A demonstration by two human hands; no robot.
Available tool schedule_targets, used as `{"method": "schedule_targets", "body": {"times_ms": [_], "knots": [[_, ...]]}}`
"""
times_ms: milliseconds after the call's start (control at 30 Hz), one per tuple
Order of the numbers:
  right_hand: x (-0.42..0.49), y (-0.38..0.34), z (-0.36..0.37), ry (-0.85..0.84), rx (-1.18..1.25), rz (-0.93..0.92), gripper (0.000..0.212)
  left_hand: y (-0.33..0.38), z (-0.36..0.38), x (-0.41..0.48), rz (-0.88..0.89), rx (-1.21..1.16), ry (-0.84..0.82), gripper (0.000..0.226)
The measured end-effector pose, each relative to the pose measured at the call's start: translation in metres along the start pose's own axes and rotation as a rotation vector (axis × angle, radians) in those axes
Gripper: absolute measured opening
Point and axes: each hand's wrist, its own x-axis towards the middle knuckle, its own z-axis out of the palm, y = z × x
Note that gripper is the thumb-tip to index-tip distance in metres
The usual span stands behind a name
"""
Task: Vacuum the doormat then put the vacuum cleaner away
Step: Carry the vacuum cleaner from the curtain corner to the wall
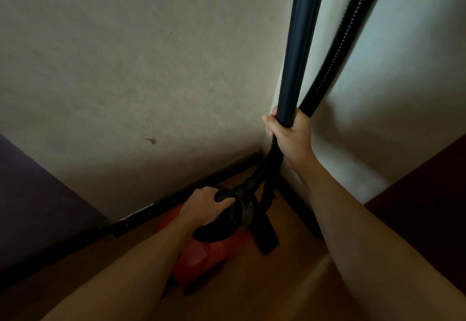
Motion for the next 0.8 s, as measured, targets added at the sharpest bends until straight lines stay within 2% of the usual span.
{"method": "schedule_targets", "body": {"times_ms": [200,400,467,600,800], "knots": [[0.002,0.004,-0.005,0.009,-0.026,-0.017,0.016,0.005,0.006,0.007,0.005,0.027,0.047,0.035],[-0.001,0.003,0.003,0.073,-0.076,-0.009,0.019,0.006,0.007,0.000,-0.012,0.084,0.078,0.048],[-0.003,0.002,0.006,0.092,-0.086,0.004,0.024,0.008,0.007,-0.003,-0.007,0.110,0.117,0.045],[-0.008,0.000,0.011,0.087,-0.114,0.029,0.022,0.010,0.007,-0.009,0.009,0.122,0.199,0.039],[-0.019,-0.010,0.011,0.150,-0.147,0.040,0.049,0.005,-0.003,-0.015,0.080,0.075,0.264,0.051]]}}
